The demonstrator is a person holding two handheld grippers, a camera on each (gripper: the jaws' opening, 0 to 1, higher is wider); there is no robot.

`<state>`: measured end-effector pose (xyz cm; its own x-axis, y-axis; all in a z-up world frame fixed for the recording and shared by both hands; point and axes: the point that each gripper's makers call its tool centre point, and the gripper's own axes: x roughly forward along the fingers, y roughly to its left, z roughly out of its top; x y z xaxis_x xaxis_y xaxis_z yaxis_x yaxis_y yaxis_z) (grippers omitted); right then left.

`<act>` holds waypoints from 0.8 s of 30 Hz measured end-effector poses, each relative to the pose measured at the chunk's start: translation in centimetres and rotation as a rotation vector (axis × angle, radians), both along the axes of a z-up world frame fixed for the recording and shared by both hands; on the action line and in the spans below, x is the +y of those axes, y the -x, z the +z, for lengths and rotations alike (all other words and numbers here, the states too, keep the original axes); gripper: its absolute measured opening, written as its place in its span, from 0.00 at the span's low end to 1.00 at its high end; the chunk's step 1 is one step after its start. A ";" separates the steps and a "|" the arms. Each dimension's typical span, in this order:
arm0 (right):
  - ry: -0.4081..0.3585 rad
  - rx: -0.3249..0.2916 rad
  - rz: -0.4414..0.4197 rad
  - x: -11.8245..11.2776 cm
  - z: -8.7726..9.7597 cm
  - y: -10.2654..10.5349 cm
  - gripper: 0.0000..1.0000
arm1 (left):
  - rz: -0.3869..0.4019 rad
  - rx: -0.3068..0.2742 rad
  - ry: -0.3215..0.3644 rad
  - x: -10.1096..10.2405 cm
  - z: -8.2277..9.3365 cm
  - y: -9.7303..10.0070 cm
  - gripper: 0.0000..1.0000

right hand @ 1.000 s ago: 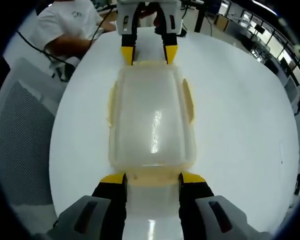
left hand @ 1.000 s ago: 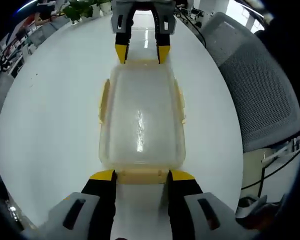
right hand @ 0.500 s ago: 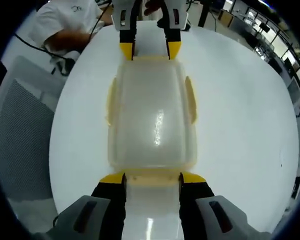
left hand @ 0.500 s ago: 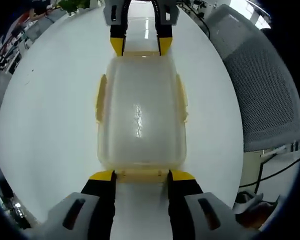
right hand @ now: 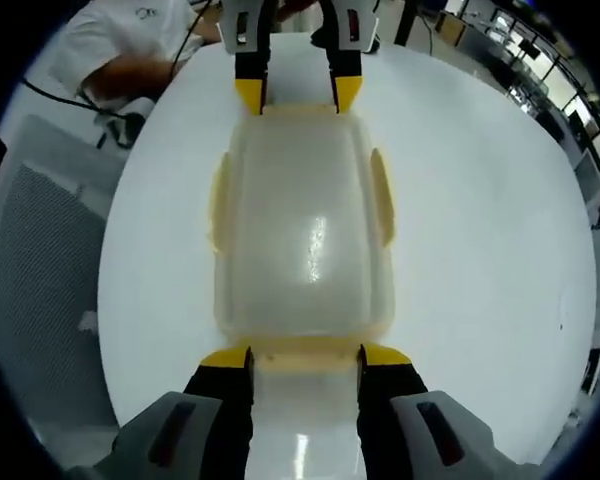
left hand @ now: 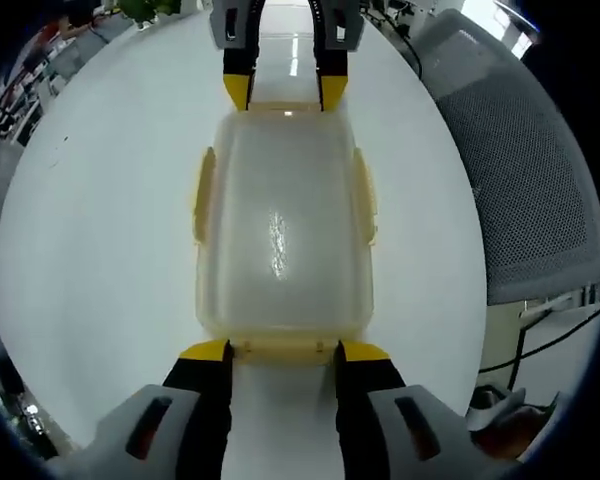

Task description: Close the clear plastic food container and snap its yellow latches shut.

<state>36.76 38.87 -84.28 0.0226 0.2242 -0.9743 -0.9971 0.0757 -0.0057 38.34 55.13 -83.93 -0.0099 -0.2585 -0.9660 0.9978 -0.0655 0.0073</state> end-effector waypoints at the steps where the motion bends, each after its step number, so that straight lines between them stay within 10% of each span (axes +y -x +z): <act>1: 0.000 0.000 0.000 0.0 0.0 0.0 0.40 | -0.001 0.001 0.015 -0.1 0.0 0.0 0.39; 24: -0.098 0.008 0.015 1.0 0.7 -0.6 0.39 | 0.014 0.014 0.115 0.7 0.2 -0.2 0.38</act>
<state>37.32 39.84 -83.60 0.0112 0.3190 -0.9477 -0.9981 0.0609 0.0087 38.55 55.80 -83.72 -0.0192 -0.3678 -0.9297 0.9987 -0.0516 -0.0002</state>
